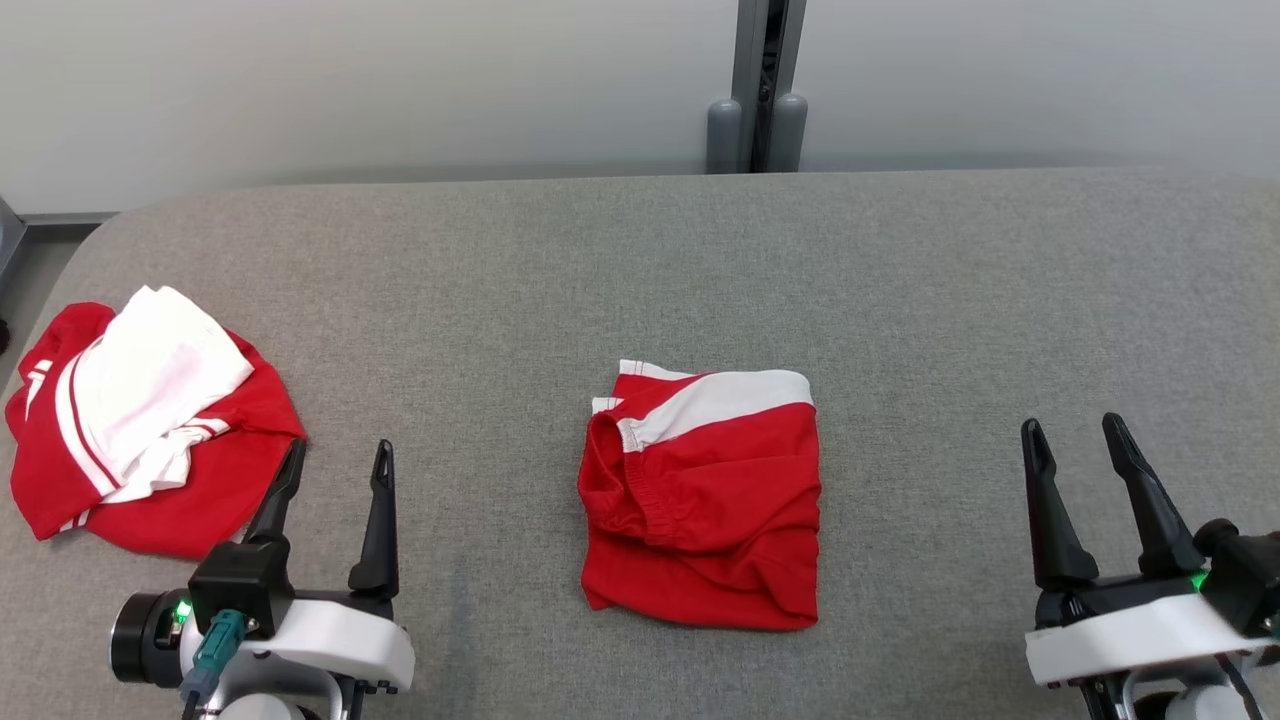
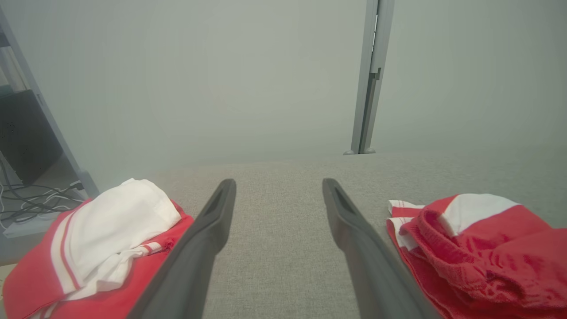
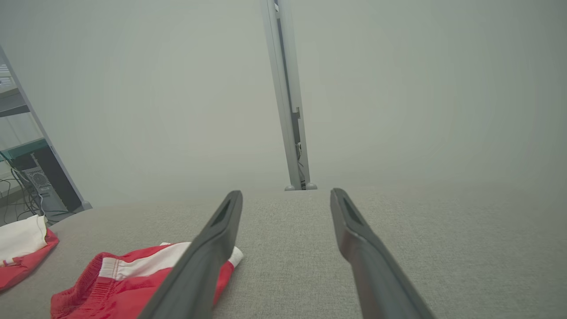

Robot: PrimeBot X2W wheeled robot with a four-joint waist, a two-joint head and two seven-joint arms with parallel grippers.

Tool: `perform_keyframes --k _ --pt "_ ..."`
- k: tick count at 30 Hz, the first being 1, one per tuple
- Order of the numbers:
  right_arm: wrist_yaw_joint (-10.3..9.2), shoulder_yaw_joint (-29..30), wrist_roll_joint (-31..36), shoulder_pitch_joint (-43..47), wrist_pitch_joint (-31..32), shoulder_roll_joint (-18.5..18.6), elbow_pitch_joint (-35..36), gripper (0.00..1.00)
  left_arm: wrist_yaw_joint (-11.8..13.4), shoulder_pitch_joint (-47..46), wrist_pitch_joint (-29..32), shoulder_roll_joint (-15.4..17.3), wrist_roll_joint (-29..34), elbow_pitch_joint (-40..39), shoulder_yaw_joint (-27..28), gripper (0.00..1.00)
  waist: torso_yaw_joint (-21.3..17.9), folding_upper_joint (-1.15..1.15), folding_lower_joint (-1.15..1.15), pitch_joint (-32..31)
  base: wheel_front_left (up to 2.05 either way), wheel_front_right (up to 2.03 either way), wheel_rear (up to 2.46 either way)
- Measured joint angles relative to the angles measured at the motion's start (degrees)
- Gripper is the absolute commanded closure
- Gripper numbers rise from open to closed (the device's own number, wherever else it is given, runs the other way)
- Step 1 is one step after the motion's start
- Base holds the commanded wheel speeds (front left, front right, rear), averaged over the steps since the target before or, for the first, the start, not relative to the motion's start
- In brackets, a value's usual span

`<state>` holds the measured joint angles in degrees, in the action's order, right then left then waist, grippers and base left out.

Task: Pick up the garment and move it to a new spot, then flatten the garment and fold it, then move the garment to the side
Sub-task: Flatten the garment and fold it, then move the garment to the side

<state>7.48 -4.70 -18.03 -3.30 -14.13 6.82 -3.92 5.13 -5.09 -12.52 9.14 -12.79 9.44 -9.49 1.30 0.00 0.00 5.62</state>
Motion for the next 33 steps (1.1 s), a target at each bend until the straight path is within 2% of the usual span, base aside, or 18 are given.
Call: perform_keyframes --k 10,22,28,33 --pt "0.0 2.86 0.86 6.81 0.7 -0.97 0.92 0.0 1.52 5.48 1.87 0.52 -1.0 -3.28 0.37 0.0 -0.13 0.0 0.0 -2.99 0.0 0.0 0.0" --pt "0.01 3.81 0.86 7.44 1.62 -1.94 2.1 0.0 2.34 6.5 2.27 0.63 -1.31 -5.01 -0.42 0.0 0.42 0.0 0.0 -2.71 0.0 0.0 0.0" --pt "0.0 4.12 -1.14 5.71 3.03 -0.59 -1.08 0.0 1.8 4.29 2.09 0.01 -1.15 -4.69 -2.02 0.0 2.86 0.0 0.0 -1.37 0.0 0.0 0.0" --pt "0.0 2.52 -4.2 2.22 4.34 1.63 -8.21 0.0 0.57 1.64 1.19 -1.25 -0.89 -3.04 -4.15 0.0 7.15 0.0 0.0 0.42 0.0 0.0 0.0"
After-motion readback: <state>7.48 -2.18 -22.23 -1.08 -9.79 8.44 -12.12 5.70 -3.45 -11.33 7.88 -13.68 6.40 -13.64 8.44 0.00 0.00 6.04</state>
